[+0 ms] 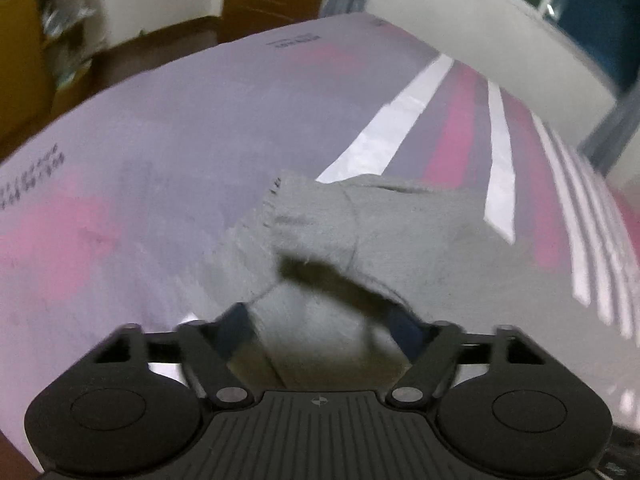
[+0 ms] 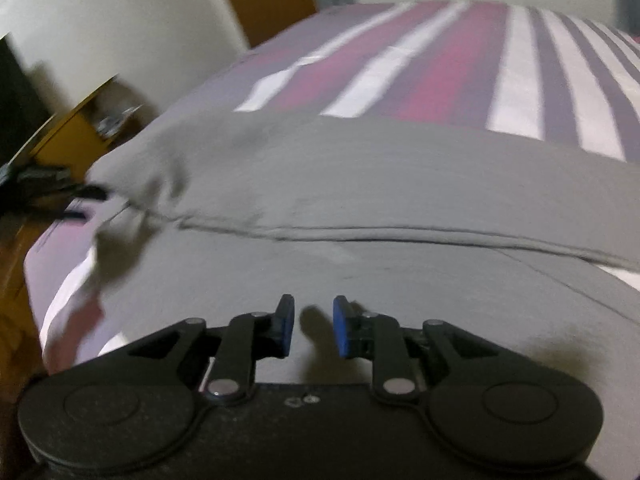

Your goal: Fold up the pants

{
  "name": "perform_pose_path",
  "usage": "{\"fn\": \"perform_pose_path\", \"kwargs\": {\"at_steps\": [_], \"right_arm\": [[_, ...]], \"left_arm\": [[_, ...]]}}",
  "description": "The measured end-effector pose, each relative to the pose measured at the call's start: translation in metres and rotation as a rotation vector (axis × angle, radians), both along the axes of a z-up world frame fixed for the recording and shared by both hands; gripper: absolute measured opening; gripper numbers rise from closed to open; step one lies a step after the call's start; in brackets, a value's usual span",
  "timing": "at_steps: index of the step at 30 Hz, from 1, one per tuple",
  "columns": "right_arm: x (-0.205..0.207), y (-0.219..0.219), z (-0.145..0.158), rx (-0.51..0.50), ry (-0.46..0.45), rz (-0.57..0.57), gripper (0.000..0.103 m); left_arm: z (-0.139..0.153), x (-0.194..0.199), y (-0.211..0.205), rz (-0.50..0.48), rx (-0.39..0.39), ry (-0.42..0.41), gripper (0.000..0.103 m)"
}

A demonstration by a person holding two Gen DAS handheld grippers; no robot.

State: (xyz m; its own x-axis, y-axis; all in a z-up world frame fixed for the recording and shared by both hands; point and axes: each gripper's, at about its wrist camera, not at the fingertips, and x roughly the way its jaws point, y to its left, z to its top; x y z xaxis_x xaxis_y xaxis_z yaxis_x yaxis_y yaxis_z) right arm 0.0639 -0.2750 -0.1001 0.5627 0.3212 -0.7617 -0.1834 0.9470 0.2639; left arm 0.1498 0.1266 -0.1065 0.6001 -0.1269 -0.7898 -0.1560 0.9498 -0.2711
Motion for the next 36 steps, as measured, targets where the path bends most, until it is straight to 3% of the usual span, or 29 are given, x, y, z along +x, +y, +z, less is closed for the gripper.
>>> {"fn": "perform_pose_path", "kwargs": {"at_steps": [4, 7, 13, 14, 15, 17, 18, 25, 27, 28, 31, 33, 34, 35, 36], "right_arm": [[0.008, -0.011, 0.000, -0.006, 0.006, -0.059, 0.026], [0.006, -0.013, -0.006, 0.016, 0.019, -0.109, 0.030], [0.010, -0.020, -0.016, 0.152, 0.055, -0.212, 0.033], [0.012, -0.022, -0.016, 0.165, 0.056, -0.225, 0.033], [0.014, -0.024, -0.017, 0.181, 0.059, -0.240, 0.033], [0.019, -0.033, -0.020, 0.226, 0.059, -0.291, 0.033], [0.022, -0.038, -0.023, 0.255, 0.062, -0.327, 0.033], [0.025, -0.065, -0.052, 0.531, 0.077, -0.556, 0.030], [0.017, -0.064, -0.058, 0.584, 0.058, -0.588, 0.020], [0.012, -0.063, -0.056, 0.569, 0.035, -0.583, 0.012], [-0.005, -0.052, -0.042, 0.475, -0.030, -0.520, 0.011], [-0.015, -0.048, -0.038, 0.456, -0.023, -0.504, 0.011], [-0.017, -0.048, -0.041, 0.475, 0.012, -0.503, 0.018], [-0.018, -0.049, -0.046, 0.502, 0.060, -0.506, 0.041], [-0.022, -0.049, -0.053, 0.529, 0.087, -0.519, 0.044]], "left_arm": [[-0.007, -0.011, 0.003, 0.056, -0.141, 0.031, 0.078], [-0.018, -0.007, -0.005, 0.042, -0.190, 0.045, 0.078], [-0.044, 0.019, -0.012, 0.131, -0.312, 0.036, 0.078], [-0.046, 0.023, -0.013, 0.141, -0.318, 0.023, 0.072], [-0.048, 0.025, -0.012, 0.142, -0.322, 0.014, 0.047], [-0.053, 0.035, -0.013, 0.132, -0.341, 0.026, 0.019], [-0.054, 0.037, -0.013, 0.136, -0.346, 0.026, 0.014], [-0.047, 0.043, -0.013, 0.090, -0.327, 0.008, 0.011], [-0.043, 0.045, -0.012, 0.084, -0.322, 0.003, 0.010], [-0.040, 0.046, -0.011, 0.078, -0.318, -0.001, 0.010], [-0.032, 0.043, -0.006, 0.065, -0.307, -0.018, 0.010], [-0.029, 0.043, -0.004, 0.052, -0.293, -0.017, 0.010], [-0.029, 0.044, -0.005, 0.045, -0.286, -0.016, 0.010], [-0.029, 0.044, -0.005, 0.043, -0.281, -0.014, 0.010], [-0.029, 0.044, -0.005, 0.044, -0.283, -0.012, 0.010]]}}
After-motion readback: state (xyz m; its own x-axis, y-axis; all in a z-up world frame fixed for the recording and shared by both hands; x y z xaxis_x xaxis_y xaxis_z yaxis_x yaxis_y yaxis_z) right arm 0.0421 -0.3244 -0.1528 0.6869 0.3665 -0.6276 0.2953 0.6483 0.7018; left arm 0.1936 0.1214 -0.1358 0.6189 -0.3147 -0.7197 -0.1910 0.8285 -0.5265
